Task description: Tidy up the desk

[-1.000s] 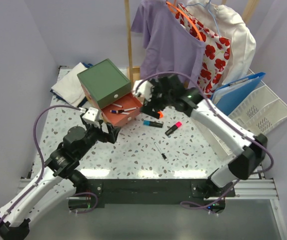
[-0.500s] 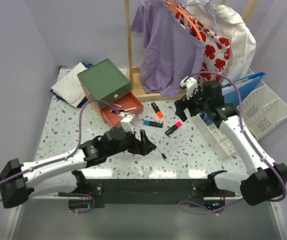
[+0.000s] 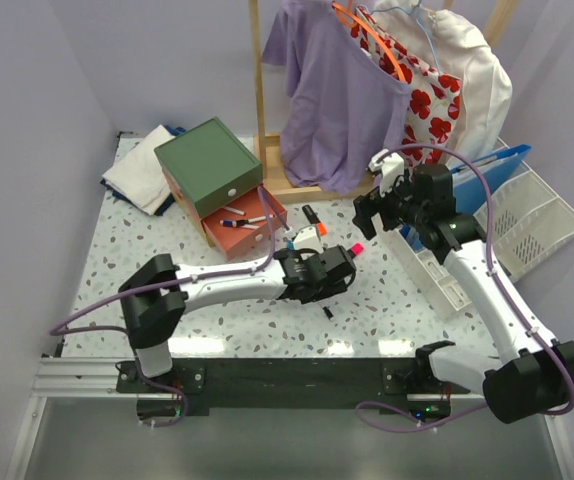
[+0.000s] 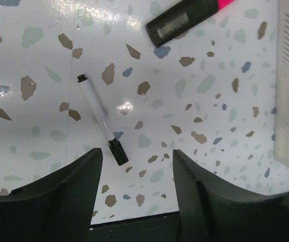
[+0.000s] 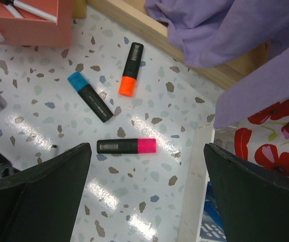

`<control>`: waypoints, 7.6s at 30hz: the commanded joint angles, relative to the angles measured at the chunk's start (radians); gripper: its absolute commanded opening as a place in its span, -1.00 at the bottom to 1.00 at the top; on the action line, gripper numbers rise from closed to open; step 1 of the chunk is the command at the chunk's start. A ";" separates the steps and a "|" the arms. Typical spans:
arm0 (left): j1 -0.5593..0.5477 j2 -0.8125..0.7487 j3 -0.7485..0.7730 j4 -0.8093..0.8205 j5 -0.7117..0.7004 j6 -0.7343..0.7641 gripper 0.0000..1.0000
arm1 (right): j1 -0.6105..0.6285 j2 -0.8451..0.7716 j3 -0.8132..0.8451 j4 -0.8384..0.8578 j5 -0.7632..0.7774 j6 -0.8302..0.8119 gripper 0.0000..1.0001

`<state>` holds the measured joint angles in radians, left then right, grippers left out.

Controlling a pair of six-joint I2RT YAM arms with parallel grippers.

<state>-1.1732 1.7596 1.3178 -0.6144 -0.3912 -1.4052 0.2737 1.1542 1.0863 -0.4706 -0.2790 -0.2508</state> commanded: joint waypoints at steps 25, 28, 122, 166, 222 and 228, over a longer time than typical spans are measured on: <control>0.067 0.308 0.193 -0.196 0.038 -0.038 -0.45 | -0.008 -0.036 0.011 0.026 0.018 0.008 0.97; 0.070 0.316 0.181 -0.212 0.045 -0.032 -0.49 | -0.010 -0.036 0.011 0.024 0.017 0.010 0.97; 0.452 -0.138 -0.174 0.249 0.072 1.514 -0.78 | -0.024 0.030 -0.019 -0.152 -0.459 -0.372 0.20; 0.538 -0.141 -0.134 0.335 -0.047 1.549 -0.75 | -0.025 0.016 -0.019 -0.148 -0.459 -0.360 0.22; 0.590 -1.293 -0.753 0.492 -0.288 1.385 0.99 | 0.518 0.743 0.322 0.483 0.120 0.694 0.77; 0.589 -1.293 -0.766 0.508 -0.310 1.400 0.99 | 0.518 0.864 0.270 0.710 0.066 0.875 0.84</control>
<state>-0.5892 0.4633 0.5694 -0.1703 -0.6464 -0.0074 0.7944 1.9667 1.3663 0.0269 -0.2161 0.4229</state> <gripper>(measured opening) 0.994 0.913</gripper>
